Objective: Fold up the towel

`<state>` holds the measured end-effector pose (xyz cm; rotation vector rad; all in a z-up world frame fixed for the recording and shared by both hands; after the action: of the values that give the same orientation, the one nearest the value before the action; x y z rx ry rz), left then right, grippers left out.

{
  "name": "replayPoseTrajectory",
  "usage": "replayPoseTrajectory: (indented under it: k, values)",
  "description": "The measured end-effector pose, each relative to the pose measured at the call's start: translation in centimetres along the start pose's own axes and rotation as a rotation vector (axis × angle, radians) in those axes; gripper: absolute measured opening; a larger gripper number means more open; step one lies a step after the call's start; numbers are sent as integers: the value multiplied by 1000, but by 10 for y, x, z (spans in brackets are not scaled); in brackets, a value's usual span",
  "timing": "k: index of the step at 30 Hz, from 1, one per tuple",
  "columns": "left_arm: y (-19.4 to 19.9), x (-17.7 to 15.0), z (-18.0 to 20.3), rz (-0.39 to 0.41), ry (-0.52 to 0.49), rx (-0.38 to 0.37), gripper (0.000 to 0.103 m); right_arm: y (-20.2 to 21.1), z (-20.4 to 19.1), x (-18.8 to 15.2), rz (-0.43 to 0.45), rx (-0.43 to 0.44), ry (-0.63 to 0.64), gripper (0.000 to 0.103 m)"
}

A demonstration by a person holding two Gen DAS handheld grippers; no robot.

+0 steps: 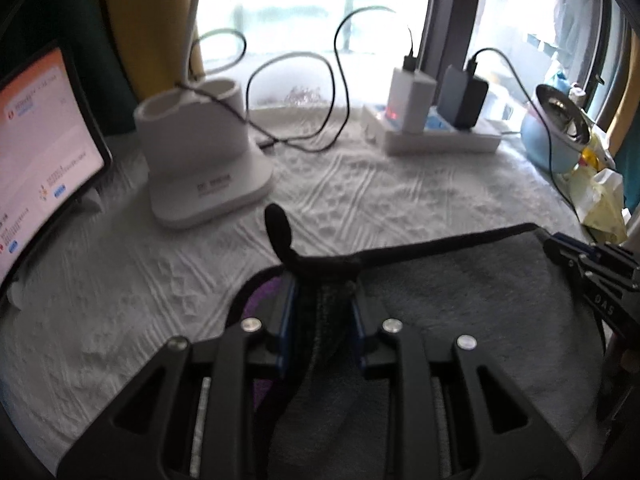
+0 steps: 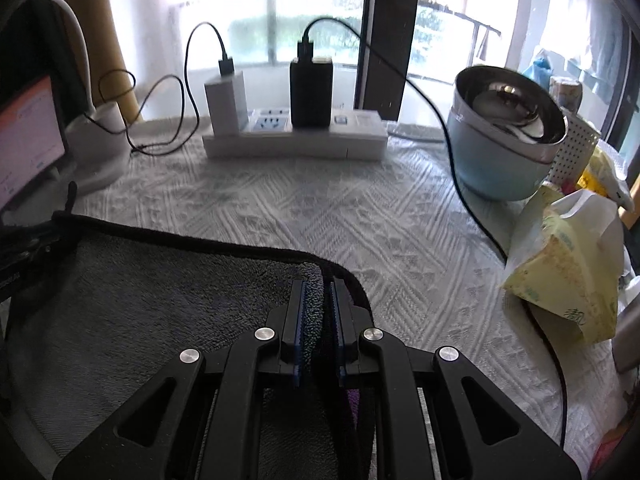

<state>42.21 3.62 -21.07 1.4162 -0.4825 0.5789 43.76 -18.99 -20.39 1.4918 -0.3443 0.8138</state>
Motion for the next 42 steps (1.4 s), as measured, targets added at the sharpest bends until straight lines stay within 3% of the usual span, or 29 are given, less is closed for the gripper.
replayPoseTrajectory:
  k: [7,8,9,10,11,12,17,23,42]
  values:
    - [-1,1,-5,-21,23,-27,32,-5,-2,-1,-21,-6,6,15]
    - [1,2,-6,-15,30,-24,40,-5,-2,0,-22,-2,4,15]
    - [4,3,-6,-5,35,-20,56,-6,-2,0,-24,1,0,15]
    - [6,4,-6,2,34,-21,65,-6,-1,0,-25,3,-4,16]
    - [10,5,-5,15,30,-21,84,-6,-1,0,-26,3,-7,18]
    - [13,6,-4,27,26,-21,93,-6,0,1,-25,1,-13,20]
    - [34,11,-1,70,0,-15,94,1,6,2,-6,7,-41,39]
    - [57,11,1,102,10,-21,94,29,5,2,55,-2,-23,51]
    - [142,-10,15,230,9,-49,95,118,-9,-5,170,27,-32,53]
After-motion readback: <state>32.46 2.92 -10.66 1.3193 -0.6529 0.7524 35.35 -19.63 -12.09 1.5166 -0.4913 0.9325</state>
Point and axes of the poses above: each gripper's, at about its wrist camera, not at the fingertips, and y roughly against the way its jaws point, z to its right, x to its top, the point moved 5 cm from there along -y, roughly the way its jaws point, and after that the axes turned 2 degrees about -x, right-handed, at the moved point
